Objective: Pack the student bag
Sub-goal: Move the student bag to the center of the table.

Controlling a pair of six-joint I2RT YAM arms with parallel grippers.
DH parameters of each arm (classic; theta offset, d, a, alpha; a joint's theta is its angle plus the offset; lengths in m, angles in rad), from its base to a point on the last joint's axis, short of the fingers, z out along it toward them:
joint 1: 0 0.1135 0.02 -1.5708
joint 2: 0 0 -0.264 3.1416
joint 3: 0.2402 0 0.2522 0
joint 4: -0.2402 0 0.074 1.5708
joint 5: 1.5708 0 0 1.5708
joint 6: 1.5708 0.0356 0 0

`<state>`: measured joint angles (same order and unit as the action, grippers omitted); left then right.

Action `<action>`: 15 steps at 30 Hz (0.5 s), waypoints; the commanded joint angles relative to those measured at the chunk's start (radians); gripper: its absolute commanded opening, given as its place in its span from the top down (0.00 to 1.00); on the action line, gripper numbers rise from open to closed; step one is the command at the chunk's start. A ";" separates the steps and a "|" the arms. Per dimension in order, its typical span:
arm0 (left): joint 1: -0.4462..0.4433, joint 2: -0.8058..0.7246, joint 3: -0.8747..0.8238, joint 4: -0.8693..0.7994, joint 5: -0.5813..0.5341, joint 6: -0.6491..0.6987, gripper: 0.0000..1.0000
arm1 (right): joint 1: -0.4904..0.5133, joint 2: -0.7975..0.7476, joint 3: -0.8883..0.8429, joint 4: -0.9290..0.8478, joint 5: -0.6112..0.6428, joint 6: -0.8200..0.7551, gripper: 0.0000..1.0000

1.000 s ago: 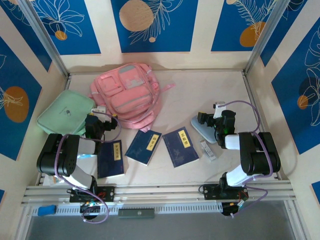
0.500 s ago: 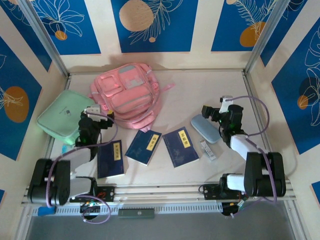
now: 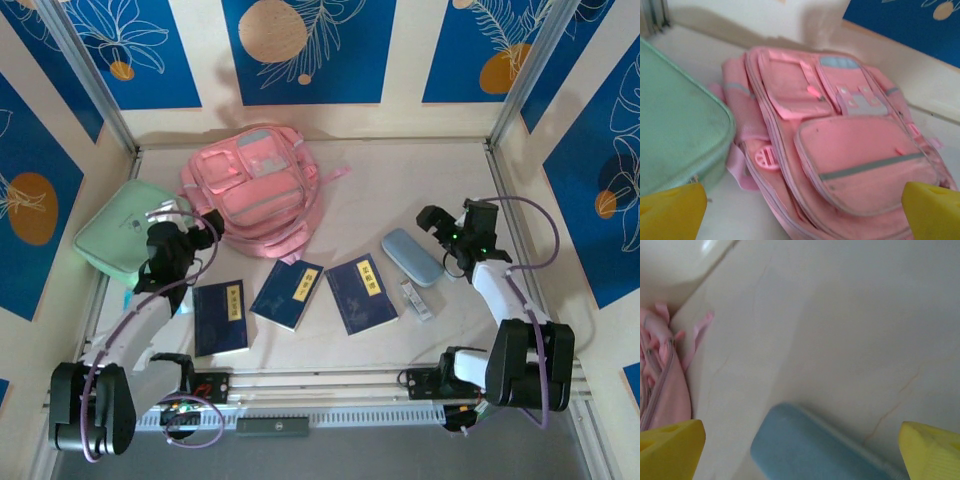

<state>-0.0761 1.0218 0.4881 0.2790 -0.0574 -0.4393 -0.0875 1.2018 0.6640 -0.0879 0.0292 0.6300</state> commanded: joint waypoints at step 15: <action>-0.392 0.096 0.275 -0.495 0.011 0.029 0.01 | 0.329 0.081 0.164 -0.325 -0.039 0.076 0.01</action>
<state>-0.4152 1.0718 0.7025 -0.1158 -0.0048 -0.4549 0.2024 1.2671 0.7883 -0.3382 0.0170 0.6670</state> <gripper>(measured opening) 0.994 0.991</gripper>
